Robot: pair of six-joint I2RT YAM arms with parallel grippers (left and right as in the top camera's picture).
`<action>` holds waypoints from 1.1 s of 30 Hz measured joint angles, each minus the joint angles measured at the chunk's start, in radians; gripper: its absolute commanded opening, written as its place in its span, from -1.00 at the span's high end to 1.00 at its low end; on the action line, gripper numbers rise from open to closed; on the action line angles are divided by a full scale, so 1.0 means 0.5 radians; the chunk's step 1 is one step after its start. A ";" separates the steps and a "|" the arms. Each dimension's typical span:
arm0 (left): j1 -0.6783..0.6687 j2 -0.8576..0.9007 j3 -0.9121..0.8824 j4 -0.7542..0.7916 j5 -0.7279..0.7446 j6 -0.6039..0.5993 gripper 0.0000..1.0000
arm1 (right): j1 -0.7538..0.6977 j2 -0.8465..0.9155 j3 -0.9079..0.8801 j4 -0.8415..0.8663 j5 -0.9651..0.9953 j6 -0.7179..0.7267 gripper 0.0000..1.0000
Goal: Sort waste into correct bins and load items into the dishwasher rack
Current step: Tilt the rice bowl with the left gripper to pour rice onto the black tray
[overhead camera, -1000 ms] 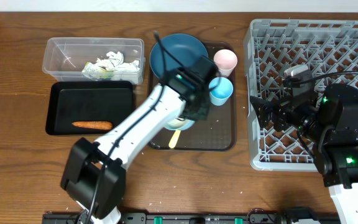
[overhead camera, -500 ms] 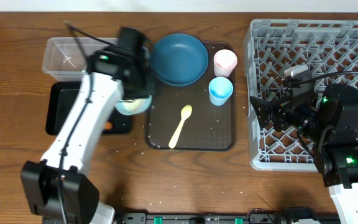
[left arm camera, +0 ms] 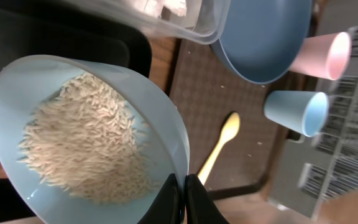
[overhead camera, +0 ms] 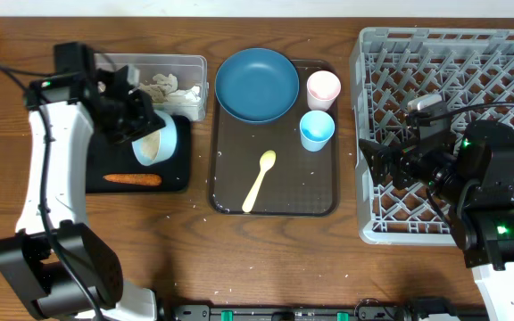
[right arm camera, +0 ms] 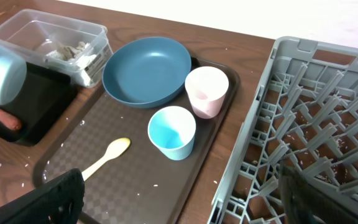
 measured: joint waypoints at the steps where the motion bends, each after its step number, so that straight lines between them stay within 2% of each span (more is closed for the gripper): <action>1: 0.038 0.013 -0.022 0.001 0.059 0.022 0.88 | 0.000 0.000 0.000 -0.001 0.000 0.000 -0.95; 10: 0.341 0.204 -0.131 -0.005 0.607 0.204 0.88 | 0.000 0.000 0.000 -0.001 0.000 0.000 -0.96; 17: 0.443 0.335 -0.132 -0.005 1.006 0.287 0.88 | 0.000 0.000 0.000 -0.001 0.000 0.000 -0.96; 25: 0.519 0.349 -0.217 -0.005 1.195 0.326 0.87 | 0.000 0.000 0.000 -0.001 0.000 0.000 -0.96; 33: 0.751 0.355 -0.263 0.025 1.421 0.330 0.88 | 0.000 0.000 0.000 -0.001 0.000 0.000 -0.96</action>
